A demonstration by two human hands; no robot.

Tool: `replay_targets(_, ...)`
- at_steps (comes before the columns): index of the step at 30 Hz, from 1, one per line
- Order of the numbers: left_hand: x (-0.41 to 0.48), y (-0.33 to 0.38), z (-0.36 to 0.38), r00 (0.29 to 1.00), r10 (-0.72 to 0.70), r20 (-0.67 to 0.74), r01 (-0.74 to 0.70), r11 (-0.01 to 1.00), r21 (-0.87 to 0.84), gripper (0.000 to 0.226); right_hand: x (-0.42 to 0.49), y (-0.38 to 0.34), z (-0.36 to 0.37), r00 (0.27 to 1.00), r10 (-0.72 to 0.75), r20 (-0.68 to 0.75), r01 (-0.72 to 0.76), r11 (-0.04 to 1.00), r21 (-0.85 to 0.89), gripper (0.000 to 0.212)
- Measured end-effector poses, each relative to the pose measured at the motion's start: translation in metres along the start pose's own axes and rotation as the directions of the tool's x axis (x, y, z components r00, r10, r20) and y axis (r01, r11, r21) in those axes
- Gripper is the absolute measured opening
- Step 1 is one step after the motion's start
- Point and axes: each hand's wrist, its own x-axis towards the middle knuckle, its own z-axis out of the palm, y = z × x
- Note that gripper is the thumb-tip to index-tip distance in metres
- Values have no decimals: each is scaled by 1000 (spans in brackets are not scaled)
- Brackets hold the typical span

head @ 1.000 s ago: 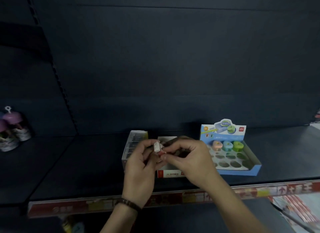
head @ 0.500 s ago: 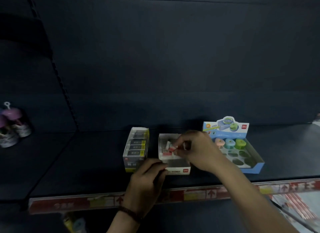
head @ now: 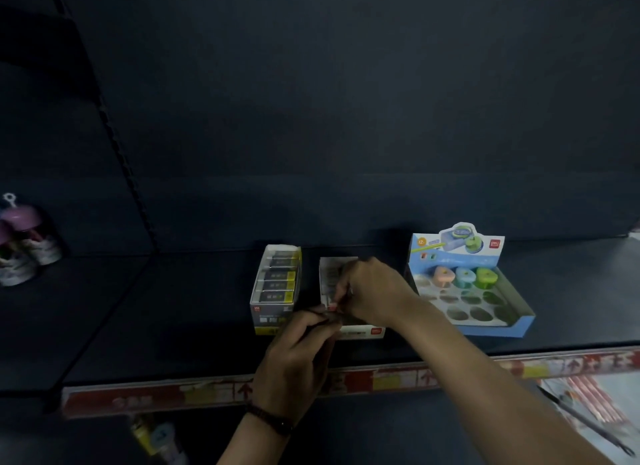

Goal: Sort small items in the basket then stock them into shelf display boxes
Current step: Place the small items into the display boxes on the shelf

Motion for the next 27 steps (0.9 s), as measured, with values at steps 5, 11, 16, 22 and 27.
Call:
replay_targets(5,-1,-1,1,1000,-4,-25,3,1000,-21,23,0,-2,-3,998,-47,49,51,996,-80,15)
replay_targets(11,0,6,-5,998,14,-65,-15,1000,-20,21,-9,4,-23,997,-62,43,64,996,-56,27)
replay_targets(16,-10,33,-8,983,110,-146,-117,992,-43,9,-94,23,-24,916,97,-389,-19,980,198,23)
replay_targets(22,-72,106,44,898,339,280,-169,854,-492,7,-261,33,45,650,586,-483,-372,800,471,16)
replay_targets(27,-146,184,92,453,589,669,-97,779,-620,16,-430,12,129,340,930,-142,-737,357,574,17)
